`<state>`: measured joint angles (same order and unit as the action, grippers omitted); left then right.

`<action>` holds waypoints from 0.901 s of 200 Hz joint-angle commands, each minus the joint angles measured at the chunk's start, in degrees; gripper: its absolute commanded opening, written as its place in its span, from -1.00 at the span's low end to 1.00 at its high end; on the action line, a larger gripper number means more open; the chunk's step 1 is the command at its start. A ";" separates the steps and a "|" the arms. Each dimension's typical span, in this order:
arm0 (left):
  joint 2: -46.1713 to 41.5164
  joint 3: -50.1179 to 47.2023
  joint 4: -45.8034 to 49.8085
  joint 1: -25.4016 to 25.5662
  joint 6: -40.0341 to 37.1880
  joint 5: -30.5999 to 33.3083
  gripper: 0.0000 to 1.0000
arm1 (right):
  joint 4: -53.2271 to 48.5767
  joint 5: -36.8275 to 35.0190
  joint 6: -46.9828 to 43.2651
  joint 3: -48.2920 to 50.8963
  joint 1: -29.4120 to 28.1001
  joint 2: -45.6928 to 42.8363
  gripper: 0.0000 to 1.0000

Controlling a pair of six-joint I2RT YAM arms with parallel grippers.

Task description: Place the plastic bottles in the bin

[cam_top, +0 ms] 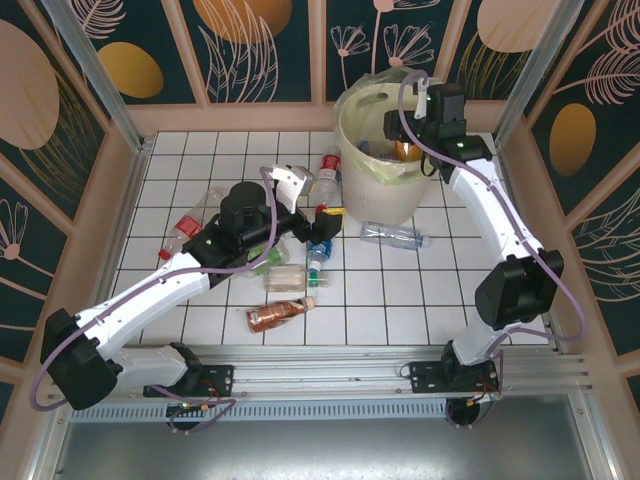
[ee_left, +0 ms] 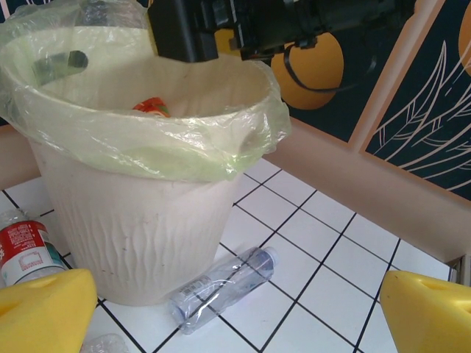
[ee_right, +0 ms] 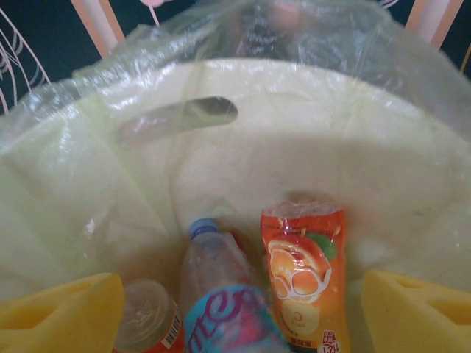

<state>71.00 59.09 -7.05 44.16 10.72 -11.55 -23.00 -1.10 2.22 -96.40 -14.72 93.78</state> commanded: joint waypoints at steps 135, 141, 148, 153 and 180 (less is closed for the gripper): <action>-1.34 4.47 12.20 0.21 1.10 1.52 0.97 | -2.36 20.76 7.30 27.10 -4.68 -34.18 0.61; -1.32 4.22 14.17 0.22 1.43 1.80 0.97 | -2.68 23.04 7.36 28.35 -4.80 -35.41 0.61; -1.25 3.91 16.92 0.22 1.86 2.52 0.97 | -3.14 25.36 7.29 29.70 -5.01 -36.85 0.62; -1.28 3.72 18.96 0.22 2.05 3.21 0.97 | -3.54 26.75 7.27 30.60 -5.21 -37.76 0.63; -2.39 0.87 27.40 0.22 2.41 5.07 0.97 | -3.99 32.19 8.02 36.48 -6.19 -42.53 0.65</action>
<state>70.41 62.26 9.34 44.18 11.53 -9.34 -25.93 22.79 8.97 -64.07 -19.90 54.92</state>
